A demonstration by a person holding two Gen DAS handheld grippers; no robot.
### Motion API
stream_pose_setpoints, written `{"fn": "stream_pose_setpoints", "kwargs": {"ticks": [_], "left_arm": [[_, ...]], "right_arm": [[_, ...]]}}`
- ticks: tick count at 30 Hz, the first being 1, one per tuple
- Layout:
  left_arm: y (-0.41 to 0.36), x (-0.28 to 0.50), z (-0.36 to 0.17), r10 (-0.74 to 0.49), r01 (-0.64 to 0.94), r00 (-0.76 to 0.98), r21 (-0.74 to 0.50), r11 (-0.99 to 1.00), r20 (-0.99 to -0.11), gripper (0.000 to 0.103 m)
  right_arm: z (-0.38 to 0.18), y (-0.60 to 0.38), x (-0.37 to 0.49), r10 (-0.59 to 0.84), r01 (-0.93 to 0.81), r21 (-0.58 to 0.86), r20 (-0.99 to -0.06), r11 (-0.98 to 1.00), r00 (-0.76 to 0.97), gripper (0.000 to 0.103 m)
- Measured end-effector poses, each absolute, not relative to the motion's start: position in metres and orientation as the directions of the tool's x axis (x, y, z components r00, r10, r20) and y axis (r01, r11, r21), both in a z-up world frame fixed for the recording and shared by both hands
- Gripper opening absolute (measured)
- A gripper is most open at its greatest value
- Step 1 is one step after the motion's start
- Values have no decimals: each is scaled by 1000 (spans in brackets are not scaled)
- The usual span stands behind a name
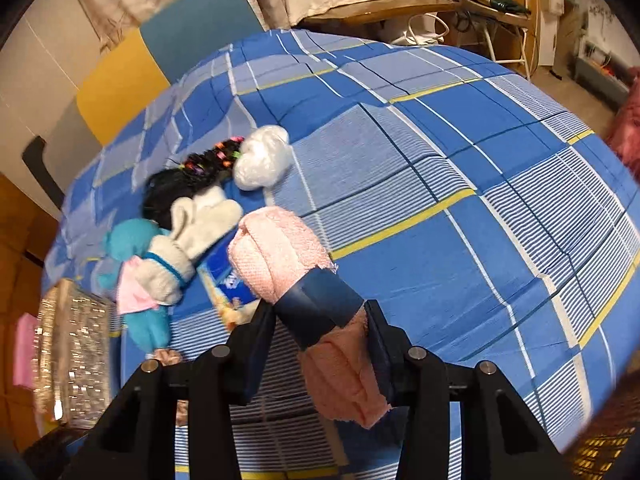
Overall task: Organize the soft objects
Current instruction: 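Grasp the pink sock with the right tool while the left tool grasps the brown scrunchie, then drop the brown scrunchie into the gold tray with the left tool while the right holds the pink sock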
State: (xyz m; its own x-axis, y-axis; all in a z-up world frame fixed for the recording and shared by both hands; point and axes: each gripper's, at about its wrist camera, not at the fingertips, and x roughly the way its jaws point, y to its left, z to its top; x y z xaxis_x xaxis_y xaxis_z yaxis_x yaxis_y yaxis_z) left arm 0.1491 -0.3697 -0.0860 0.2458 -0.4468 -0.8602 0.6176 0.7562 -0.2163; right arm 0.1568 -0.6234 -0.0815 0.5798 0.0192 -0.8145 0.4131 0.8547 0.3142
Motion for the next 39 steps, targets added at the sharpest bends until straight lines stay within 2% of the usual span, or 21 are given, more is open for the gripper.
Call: {"fn": "stream_pose_setpoints", "kwargs": {"ticks": [7,12,14,16,18,21,31,39], "left_arm": [[-403,182,-131,-295,548,241,-121,828,-925,59],[-408,191,-133,-327,541,293,-126,832,-898,58],[-407,192,-134,-342,531,316,-134,837,-885,51],[-405,189,-135,-356,546,339,-126,828,-871,35],[-406,184,-136,-369,569,356,-114,815,-858,26],[-403,176,-133,-392,590,363,-116,799,-845,21],[-377,145,-112,-494,628,313,-213,749,-811,20],[-342,114,-68,-585,680,307,-257,686,-751,20]], "right_arm": [[-75,-626,154,41,402,348,-796,847,603,45],[-77,-627,156,73,397,382,-791,834,607,45],[-78,-626,156,81,395,389,-791,832,607,45],[-78,-625,156,88,391,391,-792,833,605,45],[-79,-624,156,99,387,399,-791,831,603,45],[-81,-622,158,99,385,391,-798,836,595,45],[-97,-626,160,74,427,340,-846,838,528,46],[-98,-605,168,-7,358,191,-875,914,484,48]]}}
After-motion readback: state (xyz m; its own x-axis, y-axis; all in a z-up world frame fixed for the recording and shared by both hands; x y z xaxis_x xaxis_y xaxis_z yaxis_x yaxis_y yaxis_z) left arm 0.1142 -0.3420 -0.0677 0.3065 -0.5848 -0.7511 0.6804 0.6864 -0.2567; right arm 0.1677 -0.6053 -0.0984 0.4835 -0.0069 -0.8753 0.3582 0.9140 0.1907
